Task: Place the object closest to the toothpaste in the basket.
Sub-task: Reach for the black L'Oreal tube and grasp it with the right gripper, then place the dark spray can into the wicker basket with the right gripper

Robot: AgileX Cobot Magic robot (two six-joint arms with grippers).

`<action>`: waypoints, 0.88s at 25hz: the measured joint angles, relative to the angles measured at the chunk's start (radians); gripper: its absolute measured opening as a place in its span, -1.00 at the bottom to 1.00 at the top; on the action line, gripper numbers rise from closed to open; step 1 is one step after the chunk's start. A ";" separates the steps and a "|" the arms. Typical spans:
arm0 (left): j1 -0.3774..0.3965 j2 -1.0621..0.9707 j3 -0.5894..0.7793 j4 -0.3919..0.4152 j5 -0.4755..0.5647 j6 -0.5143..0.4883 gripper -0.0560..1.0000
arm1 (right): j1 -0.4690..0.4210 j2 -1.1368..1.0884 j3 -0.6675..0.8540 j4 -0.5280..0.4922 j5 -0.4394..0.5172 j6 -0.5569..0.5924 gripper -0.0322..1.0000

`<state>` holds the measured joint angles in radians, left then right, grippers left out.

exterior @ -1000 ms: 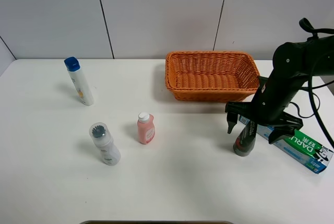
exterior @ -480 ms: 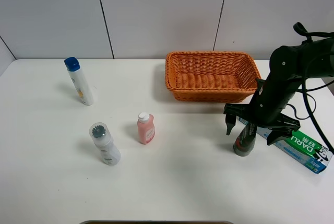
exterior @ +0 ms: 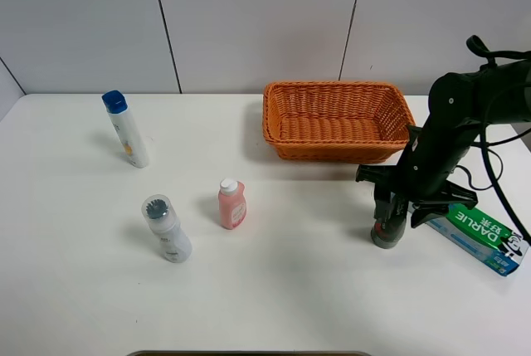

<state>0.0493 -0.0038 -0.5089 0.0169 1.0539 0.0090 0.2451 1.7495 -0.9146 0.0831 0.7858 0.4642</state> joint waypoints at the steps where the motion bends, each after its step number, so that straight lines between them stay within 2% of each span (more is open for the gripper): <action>1: 0.000 0.000 0.000 0.000 0.000 0.000 0.88 | 0.000 0.000 0.000 0.000 0.002 0.004 -0.07; 3: 0.000 0.000 0.000 0.000 0.000 0.000 0.88 | 0.000 0.000 0.000 0.000 0.004 0.009 -0.31; 22: 0.000 0.000 0.000 0.000 0.000 0.000 0.88 | 0.000 0.000 0.000 0.000 0.003 0.010 -0.32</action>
<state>0.0493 -0.0038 -0.5089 0.0169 1.0539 0.0090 0.2451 1.7495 -0.9146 0.0831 0.7889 0.4744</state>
